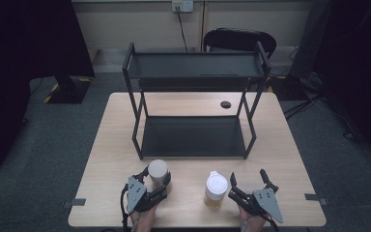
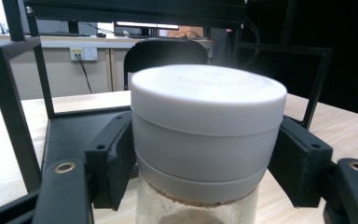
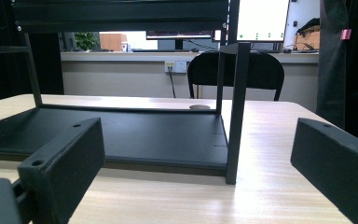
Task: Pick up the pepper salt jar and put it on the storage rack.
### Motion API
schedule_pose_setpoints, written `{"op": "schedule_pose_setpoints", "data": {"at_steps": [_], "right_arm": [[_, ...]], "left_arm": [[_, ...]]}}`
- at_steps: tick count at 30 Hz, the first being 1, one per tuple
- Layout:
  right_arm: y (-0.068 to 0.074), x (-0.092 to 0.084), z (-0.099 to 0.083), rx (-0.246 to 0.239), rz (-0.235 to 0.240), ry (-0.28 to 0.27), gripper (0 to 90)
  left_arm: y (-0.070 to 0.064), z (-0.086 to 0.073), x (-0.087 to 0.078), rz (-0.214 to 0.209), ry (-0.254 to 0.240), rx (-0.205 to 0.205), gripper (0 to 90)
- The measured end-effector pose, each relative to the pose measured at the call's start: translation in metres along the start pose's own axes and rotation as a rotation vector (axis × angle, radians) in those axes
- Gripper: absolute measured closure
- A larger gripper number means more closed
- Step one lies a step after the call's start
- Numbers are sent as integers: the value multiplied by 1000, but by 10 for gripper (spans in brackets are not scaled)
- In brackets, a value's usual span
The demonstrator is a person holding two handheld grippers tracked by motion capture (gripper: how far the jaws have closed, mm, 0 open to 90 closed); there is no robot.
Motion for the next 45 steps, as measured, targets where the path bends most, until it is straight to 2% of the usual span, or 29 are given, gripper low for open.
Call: {"op": "schedule_pose_setpoints", "data": {"at_steps": [9,19,31,37,45], "right_arm": [[0,0,0,0,0,0,19],[0,0,0,0,-2,0,19],[1,0,0,1,-4,0,20],[1,0,0,1,-4,0,19],[1,0,0,0,-4,0,20]], "left_arm": [[-1,-2,0,8,-9,-4,343],[-1,2,0,9,5,-1,345],[2,5,-1,17,7,-16,345],[4,10,-1,17,4,-25,345],[4,24,-2,8,-18,-8,345]]}}
Point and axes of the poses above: each handheld gripper's, and its own axes: x roughly forward along the jaws, z roughly out of its top, y roughly to its left, the point moved 2 cm from there along x, roughly forward along the jaws, and after that the axes turned 13 degrees about z, right-handed, at the moved point
